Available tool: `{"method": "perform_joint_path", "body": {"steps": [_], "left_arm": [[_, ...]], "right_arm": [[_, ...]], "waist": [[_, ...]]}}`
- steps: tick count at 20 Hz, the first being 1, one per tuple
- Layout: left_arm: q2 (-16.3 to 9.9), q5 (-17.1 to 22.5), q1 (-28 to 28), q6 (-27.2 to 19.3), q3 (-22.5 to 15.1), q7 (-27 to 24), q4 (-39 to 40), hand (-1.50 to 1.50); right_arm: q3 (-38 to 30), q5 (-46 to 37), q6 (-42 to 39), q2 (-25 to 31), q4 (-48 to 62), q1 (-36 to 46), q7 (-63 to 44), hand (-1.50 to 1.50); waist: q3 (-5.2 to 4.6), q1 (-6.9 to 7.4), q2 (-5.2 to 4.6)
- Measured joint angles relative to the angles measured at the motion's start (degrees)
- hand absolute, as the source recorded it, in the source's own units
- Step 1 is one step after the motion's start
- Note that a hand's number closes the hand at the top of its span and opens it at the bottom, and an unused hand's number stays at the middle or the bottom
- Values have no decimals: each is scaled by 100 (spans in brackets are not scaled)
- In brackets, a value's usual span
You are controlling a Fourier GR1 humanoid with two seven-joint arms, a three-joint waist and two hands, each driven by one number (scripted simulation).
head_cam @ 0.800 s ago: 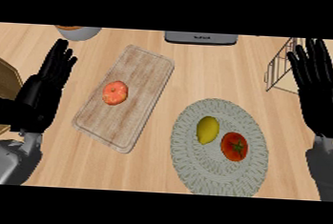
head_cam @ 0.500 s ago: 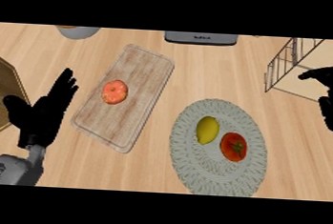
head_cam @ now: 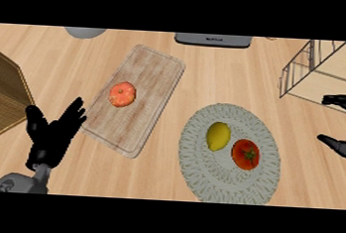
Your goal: Pick the tomato from the placemat and place it in the tiered shelf
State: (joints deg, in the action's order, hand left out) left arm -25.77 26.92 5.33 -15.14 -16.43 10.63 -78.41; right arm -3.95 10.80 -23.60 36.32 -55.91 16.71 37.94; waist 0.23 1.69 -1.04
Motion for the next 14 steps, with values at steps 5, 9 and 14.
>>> {"method": "perform_joint_path", "body": {"steps": [5,9,14], "left_arm": [[17,24,-58,98,92,5,68,0],[26,20,-63,177,193,-23,221,0],[18,-7,-169,247,327,-33,170,0]], "right_arm": [[410,-573,-288,373,353,51,547,-150],[728,-779,-440,694,43,65,468,-150],[984,-947,-434,1001,-999,-218,-16,-150]], "waist": [[2,-40,56],[2,-111,96],[-4,-185,133]]}}
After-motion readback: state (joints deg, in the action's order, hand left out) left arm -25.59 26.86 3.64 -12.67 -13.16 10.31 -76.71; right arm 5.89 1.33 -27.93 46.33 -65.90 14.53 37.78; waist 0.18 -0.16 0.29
